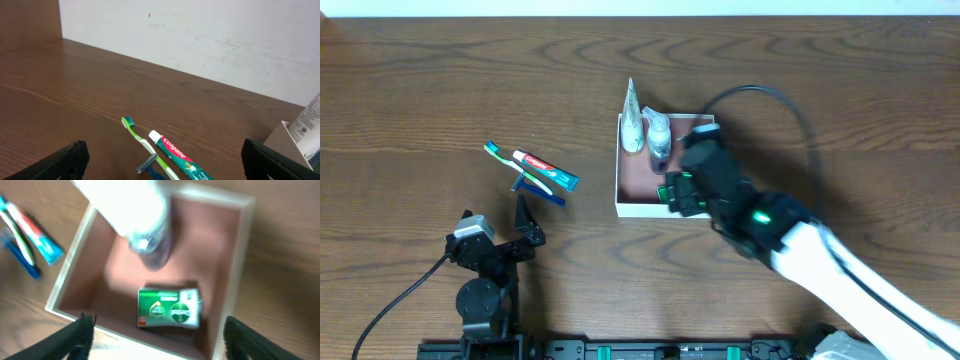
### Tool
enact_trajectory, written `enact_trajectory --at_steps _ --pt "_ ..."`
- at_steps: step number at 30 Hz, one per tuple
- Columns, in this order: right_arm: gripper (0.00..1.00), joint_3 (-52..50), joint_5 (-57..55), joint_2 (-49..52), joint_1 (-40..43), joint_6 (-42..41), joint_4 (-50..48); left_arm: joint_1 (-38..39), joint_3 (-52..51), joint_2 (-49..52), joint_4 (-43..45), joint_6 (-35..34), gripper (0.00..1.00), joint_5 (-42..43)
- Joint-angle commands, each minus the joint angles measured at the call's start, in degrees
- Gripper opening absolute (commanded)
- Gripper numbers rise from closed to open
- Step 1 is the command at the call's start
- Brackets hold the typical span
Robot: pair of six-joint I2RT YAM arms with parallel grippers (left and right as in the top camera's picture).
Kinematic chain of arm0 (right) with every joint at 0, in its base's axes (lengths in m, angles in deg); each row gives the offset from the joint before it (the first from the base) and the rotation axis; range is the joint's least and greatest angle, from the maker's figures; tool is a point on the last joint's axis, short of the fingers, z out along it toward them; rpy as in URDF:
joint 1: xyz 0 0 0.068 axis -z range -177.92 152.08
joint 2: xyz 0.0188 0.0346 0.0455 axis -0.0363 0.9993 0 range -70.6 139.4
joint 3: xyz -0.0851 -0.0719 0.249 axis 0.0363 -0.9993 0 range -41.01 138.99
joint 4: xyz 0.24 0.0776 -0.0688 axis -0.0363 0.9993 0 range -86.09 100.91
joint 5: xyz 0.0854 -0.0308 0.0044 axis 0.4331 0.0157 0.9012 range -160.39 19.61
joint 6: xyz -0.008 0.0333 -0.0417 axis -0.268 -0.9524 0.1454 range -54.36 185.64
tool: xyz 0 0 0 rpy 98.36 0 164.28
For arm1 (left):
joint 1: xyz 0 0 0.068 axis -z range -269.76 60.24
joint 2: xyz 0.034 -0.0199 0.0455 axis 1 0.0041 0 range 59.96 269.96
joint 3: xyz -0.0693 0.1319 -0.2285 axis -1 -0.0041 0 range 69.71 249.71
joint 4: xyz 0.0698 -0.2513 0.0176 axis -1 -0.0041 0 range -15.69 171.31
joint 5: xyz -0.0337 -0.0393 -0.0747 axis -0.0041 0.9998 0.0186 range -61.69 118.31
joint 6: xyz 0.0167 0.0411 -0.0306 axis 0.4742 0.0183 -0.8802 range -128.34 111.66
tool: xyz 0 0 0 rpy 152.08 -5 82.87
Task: Pack container
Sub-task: 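Open the right gripper and withdraw it to the right, then raise the left gripper toward the toothbrush and toothpaste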
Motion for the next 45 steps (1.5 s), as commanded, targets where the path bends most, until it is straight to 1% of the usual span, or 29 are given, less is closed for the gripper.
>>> enact_trajectory --at_steps 1,4,7,10,14,19,22,27,32,33,35,37,39,41,43,45 --pt "0.87 1.4 -4.7 -6.7 4.6 -3.5 3.3 -0.2 -1.2 -0.3 -2.1 1.2 0.98 -0.5" --pt "0.93 1.4 -5.2 -10.1 11.6 -5.2 7.7 -0.2 -1.2 -0.3 -2.1 1.2 0.98 -0.5" --pt "0.99 1.4 -4.9 -11.6 20.5 -7.0 12.3 -0.2 -1.2 -0.3 -2.1 1.2 0.98 -0.5" --pt "0.99 1.4 -4.2 -11.3 29.6 -8.6 16.2 -0.2 -1.2 -0.3 -2.1 1.2 0.98 -0.5" --pt "0.99 1.4 -2.6 -9.9 38.6 -9.4 19.3 -0.2 -1.2 -0.3 -2.1 1.2 0.98 -0.5" --pt "0.99 1.4 -1.5 -7.0 45.7 -9.4 21.8 -0.2 -1.2 -0.3 -1.0 1.2 0.98 -0.5" --pt "0.99 1.4 -1.3 -5.7 47.6 -9.4 23.5 -0.2 -1.2 -0.3 -0.7 1.2 0.98 -0.5" --pt "0.99 1.4 1.6 -4.9 47.8 -9.4 27.5 -0.2 -1.2 -0.3 -2.1 1.2 0.98 -0.5" --pt "0.99 1.4 2.8 -4.9 47.8 -9.4 28.0 -0.2 -1.2 -0.2 -1.8 1.2 0.98 -0.3" --pt "0.99 1.4 2.8 -4.9 47.8 -9.4 28.0 -0.2 -1.2 -0.2 -0.7 0.9 0.98 0.1" --pt "0.99 1.4 2.8 -4.9 47.8 -9.4 28.0 -0.2 -1.2 -0.2 1.4 0.5 0.98 3.7" --pt "0.99 1.4 2.8 -4.9 47.8 -9.4 28.0 -0.2 -0.8 0.5 2.0 -2.2 0.98 5.8" --pt "0.99 1.4 2.8 -4.9 47.8 -9.4 28.0 -0.2 0.6 2.6 -0.2 -5.1 0.98 5.9" --pt "0.99 1.4 2.8 -4.9 47.8 -9.4 28.0 -0.2 3.0 5.9 -2.3 -5.8 0.98 5.9" --pt "0.99 1.4 2.8 -4.9 47.8 -9.4 28.0 -0.2 7.5 10.8 -4.4 -5.8 0.98 5.4" --pt "0.99 1.4 2.8 -4.9 47.8 -9.4 28.0 -0.2 14.7 17.4 -7.4 -5.8 0.98 3.5"
